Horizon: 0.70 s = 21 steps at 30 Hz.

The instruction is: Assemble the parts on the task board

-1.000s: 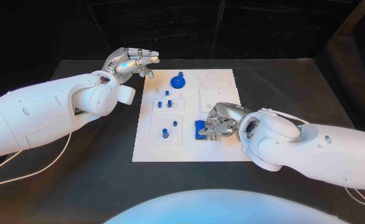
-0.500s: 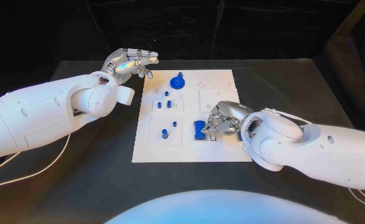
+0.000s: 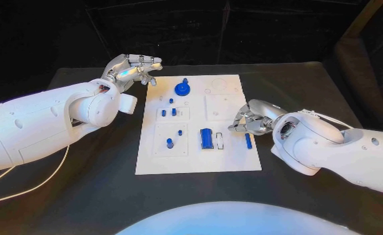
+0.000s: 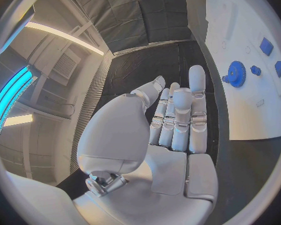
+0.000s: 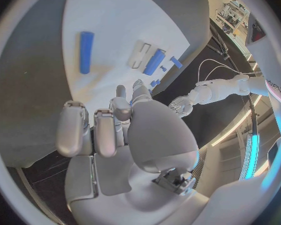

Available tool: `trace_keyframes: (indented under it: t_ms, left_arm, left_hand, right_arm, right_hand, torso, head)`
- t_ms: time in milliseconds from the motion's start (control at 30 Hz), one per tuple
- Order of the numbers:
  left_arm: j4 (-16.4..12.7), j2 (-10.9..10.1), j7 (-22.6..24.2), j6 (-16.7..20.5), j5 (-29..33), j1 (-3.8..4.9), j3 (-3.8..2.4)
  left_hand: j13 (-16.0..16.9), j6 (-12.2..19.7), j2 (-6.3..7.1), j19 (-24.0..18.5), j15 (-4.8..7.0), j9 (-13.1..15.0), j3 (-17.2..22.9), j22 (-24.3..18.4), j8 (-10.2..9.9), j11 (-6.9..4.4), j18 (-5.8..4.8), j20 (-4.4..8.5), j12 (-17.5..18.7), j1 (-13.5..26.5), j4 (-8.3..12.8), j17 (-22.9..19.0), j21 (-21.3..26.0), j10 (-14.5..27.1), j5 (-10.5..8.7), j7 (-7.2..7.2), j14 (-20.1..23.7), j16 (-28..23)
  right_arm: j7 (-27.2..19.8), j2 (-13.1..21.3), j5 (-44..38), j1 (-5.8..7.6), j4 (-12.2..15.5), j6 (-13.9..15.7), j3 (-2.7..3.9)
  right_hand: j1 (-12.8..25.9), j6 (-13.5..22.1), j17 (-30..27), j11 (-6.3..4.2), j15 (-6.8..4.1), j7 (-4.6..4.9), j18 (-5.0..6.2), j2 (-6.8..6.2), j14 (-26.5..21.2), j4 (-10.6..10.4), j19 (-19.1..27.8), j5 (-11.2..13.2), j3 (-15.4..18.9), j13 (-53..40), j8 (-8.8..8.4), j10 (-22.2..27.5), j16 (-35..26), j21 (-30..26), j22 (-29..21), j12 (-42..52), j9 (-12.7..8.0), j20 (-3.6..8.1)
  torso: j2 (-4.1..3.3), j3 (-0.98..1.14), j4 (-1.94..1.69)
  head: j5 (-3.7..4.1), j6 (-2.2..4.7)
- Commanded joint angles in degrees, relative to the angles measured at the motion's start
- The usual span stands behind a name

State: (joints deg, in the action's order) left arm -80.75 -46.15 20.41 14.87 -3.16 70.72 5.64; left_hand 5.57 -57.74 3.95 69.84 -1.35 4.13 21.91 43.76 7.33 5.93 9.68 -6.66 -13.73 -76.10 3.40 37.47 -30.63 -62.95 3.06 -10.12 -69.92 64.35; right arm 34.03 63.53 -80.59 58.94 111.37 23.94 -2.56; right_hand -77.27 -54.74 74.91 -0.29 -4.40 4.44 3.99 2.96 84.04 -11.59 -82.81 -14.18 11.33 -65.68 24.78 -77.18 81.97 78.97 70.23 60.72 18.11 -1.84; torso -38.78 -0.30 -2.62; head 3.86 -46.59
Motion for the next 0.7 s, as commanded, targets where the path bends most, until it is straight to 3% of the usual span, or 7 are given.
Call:
trace_keyframes:
  t_ms: [33,133,233,367,467,700]
  left_arm:
    - [-0.09,-0.10,0.16,-0.42,0.14,0.09,-0.04]
    - [-0.23,-0.13,0.20,-0.44,0.14,0.09,-0.04]
    - [-0.28,-0.09,0.22,-0.47,0.14,0.09,-0.04]
    - [-0.30,-0.11,0.22,-0.45,0.14,0.09,-0.04]
    - [-0.34,-0.14,0.22,-0.44,0.14,0.09,-0.04]
    - [-0.36,-0.20,0.21,-0.47,0.14,0.10,-0.04]
  left_hand:
    - [0.06,0.35,-0.36,-0.17,0.14,-0.07,-0.27,-0.06,0.38,0.08,0.75,-0.14,-0.24,0.19,0.09,-0.06,0.18,0.42,-0.12,-0.06,0.34,-0.11]
    - [0.06,0.35,-0.36,-0.17,0.14,-0.07,-0.27,-0.06,0.38,0.08,0.75,-0.14,-0.24,0.19,0.09,-0.06,0.18,0.42,-0.12,-0.06,0.34,-0.11]
    - [0.06,0.35,-0.36,-0.17,0.14,-0.07,-0.27,-0.06,0.38,0.08,0.75,-0.14,-0.24,0.19,0.09,-0.06,0.18,0.42,-0.12,-0.06,0.34,-0.11]
    - [0.06,0.35,-0.36,-0.17,0.14,-0.07,-0.27,-0.06,0.38,0.08,0.75,-0.14,-0.24,0.19,0.09,-0.06,0.18,0.42,-0.12,-0.06,0.34,-0.11]
    - [0.06,0.35,-0.36,-0.17,0.14,-0.07,-0.27,-0.06,0.38,0.08,0.75,-0.14,-0.24,0.19,0.09,-0.06,0.18,0.42,-0.12,-0.06,0.34,-0.11]
    - [0.06,0.35,-0.36,-0.17,0.14,-0.07,-0.27,-0.06,0.38,0.08,0.75,-0.14,-0.24,0.19,0.09,-0.06,0.18,0.42,-0.12,-0.06,0.34,-0.11]
  right_arm:
    - [2.97,1.47,-1.54,0.22,-0.03,-1.15,-0.01]
    - [3.20,2.42,-2.04,0.29,-0.22,-2.01,-0.02]
    - [3.27,2.97,-2.27,0.31,-0.27,-3.60,-0.03]
    - [3.35,3.42,-2.52,0.30,-0.22,-6.23,-0.05]
    - [3.39,3.46,-2.62,0.28,-0.16,-8.11,-0.07]
    - [3.42,3.15,-3.67,0.21,0.08,-11.35,-0.10]
  right_hand:
    - [0.63,-0.40,2.46,0.26,0.39,0.07,-0.01,-0.78,3.40,-0.21,0.02,-0.35,0.96,-0.15,-0.53,0.13,-0.10,-0.11,0.16,0.02,-0.17,-0.32]
    - [1.02,-0.66,2.55,0.27,0.41,0.06,-0.03,-1.30,3.43,-0.38,-0.02,-0.45,1.61,-0.22,-0.63,0.08,-0.06,-0.06,0.26,0.08,-0.26,-0.36]
    - [1.28,-0.84,2.63,0.27,0.41,0.02,-0.05,-1.60,3.45,-0.52,-0.06,-0.34,2.06,-0.31,-0.70,0.01,-0.02,0.00,0.38,0.16,-0.33,-0.38]
    - [1.46,-1.04,2.81,0.24,0.40,-0.02,-0.07,-1.80,3.49,-0.64,-0.11,-0.13,2.41,-0.45,-0.74,-0.09,0.09,0.07,0.51,0.31,-0.37,-0.38]
    - [1.64,-1.20,2.82,0.22,0.39,-0.05,-0.08,-2.01,3.50,-0.77,-0.13,0.10,2.76,-0.47,-0.78,-0.11,0.09,0.10,0.57,0.32,-0.41,-0.39]
    - [2.09,-1.97,4.07,0.08,0.31,-0.27,-0.27,-3.18,3.76,-1.01,-0.47,0.02,3.92,-2.43,-0.59,-1.11,0.88,0.65,1.56,2.62,-0.30,-0.34]
  torso:
    - [0.00,-0.02,0.12]
    - [-0.11,-0.11,0.05]
    - [-0.03,0.00,0.01]
    - [-0.05,0.10,0.03]
    - [-0.05,-0.02,-0.08]
    - [-0.05,0.05,-0.08]
  head:
    - [0.67,0.17]
    - [1.31,0.51]
    - [1.58,0.42]
    - [1.86,0.41]
    - [2.05,0.31]
    - [2.37,0.26]
